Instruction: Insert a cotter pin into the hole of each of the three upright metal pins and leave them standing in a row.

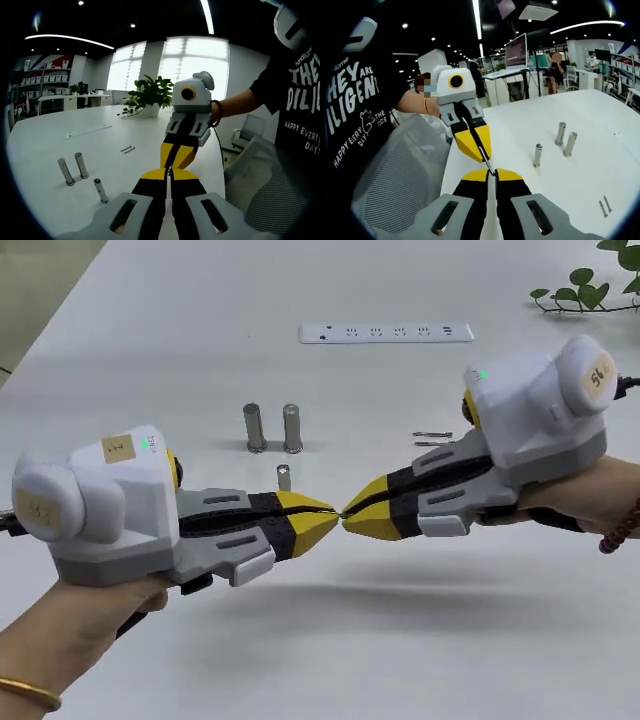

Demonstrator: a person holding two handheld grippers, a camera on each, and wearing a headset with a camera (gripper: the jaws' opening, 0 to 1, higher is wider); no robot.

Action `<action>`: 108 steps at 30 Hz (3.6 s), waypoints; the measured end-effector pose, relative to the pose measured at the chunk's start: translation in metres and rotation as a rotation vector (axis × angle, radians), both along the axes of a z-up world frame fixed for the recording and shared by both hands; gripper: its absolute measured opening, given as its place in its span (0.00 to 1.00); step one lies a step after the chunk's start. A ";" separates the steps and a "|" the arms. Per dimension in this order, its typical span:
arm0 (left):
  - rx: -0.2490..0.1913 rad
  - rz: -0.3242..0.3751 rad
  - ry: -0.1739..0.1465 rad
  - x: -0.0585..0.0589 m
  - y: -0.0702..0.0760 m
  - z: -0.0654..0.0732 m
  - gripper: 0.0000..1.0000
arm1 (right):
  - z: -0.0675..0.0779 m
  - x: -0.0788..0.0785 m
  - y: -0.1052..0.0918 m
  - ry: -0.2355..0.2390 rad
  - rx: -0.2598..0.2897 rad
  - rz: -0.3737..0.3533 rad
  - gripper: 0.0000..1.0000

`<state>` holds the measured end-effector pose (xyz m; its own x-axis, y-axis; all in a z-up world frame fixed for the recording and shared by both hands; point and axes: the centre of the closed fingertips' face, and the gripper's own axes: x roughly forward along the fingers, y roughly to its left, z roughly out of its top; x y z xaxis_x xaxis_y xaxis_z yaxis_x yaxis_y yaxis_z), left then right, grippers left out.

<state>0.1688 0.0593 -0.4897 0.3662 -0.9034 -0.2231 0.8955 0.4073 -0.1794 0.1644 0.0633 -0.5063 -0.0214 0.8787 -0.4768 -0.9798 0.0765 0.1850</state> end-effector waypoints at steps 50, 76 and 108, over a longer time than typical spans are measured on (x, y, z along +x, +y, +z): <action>0.182 0.279 -0.005 0.041 0.035 -0.039 0.19 | -0.035 0.037 -0.016 -0.252 -0.300 0.047 0.00; 0.289 0.474 0.004 0.089 0.052 -0.072 0.24 | -0.038 0.078 0.001 -0.286 -0.377 0.026 0.00; 0.284 0.501 0.049 0.102 0.052 -0.098 0.06 | -0.061 0.095 0.019 -0.270 -0.393 0.044 0.00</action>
<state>0.2705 0.1115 -0.5872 0.7171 -0.5248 -0.4586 0.5743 0.8177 -0.0377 0.2598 0.0821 -0.5674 0.1160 0.6318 -0.7664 -0.9927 0.0472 -0.1114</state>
